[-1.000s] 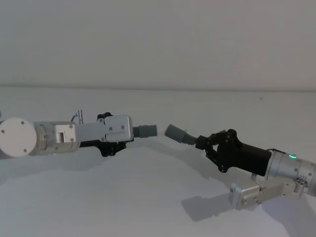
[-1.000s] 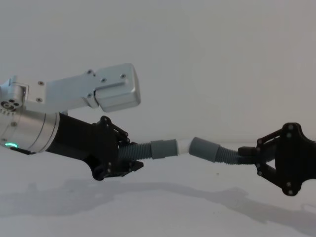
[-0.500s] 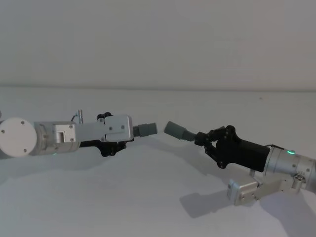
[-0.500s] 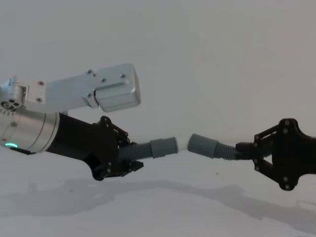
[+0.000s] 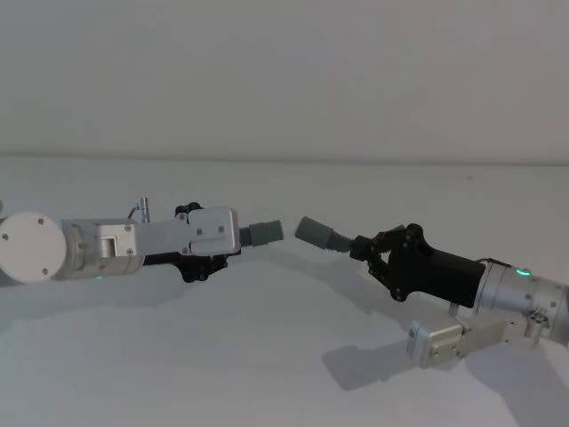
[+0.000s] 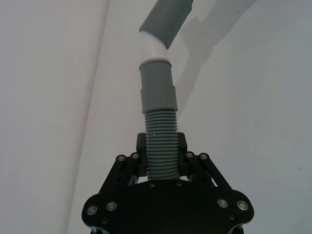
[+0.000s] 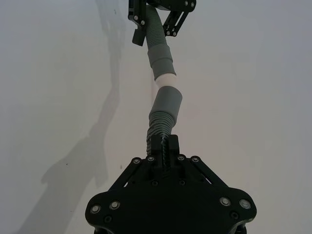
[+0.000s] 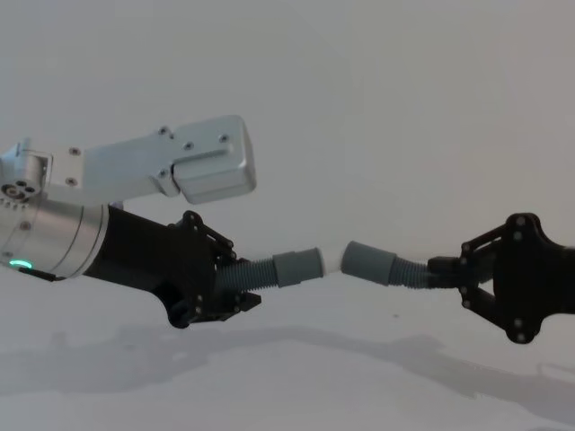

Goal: Use both hands to pick up one end of the pipe from the table, align the ends, and insert them.

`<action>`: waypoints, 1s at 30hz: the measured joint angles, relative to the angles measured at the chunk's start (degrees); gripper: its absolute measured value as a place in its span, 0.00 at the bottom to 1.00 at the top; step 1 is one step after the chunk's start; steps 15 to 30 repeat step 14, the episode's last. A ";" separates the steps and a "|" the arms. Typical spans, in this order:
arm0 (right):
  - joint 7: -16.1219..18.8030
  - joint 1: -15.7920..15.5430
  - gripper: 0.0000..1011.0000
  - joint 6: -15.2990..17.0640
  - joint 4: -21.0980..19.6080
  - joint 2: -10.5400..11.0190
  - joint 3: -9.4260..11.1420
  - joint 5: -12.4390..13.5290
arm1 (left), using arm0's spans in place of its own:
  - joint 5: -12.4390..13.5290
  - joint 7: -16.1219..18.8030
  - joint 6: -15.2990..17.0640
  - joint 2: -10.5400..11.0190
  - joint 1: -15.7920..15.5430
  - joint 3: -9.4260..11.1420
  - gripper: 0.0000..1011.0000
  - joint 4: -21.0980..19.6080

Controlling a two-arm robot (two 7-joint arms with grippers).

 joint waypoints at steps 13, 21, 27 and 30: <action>-0.02 0.09 0.06 0.08 0.08 -0.06 -0.07 -0.07 | 0.00 0.00 0.00 0.00 0.00 0.00 0.31 0.00; -0.02 0.10 0.06 0.08 0.09 -0.05 -0.07 -0.08 | 0.00 0.00 0.00 0.00 0.00 0.00 0.31 0.00; -0.02 0.10 0.06 0.08 0.09 -0.05 -0.07 -0.08 | 0.00 0.00 0.00 0.00 0.00 0.00 0.31 0.00; -0.02 0.10 0.06 0.08 0.09 -0.05 -0.07 -0.08 | 0.00 0.00 0.00 0.00 0.00 0.00 0.31 0.00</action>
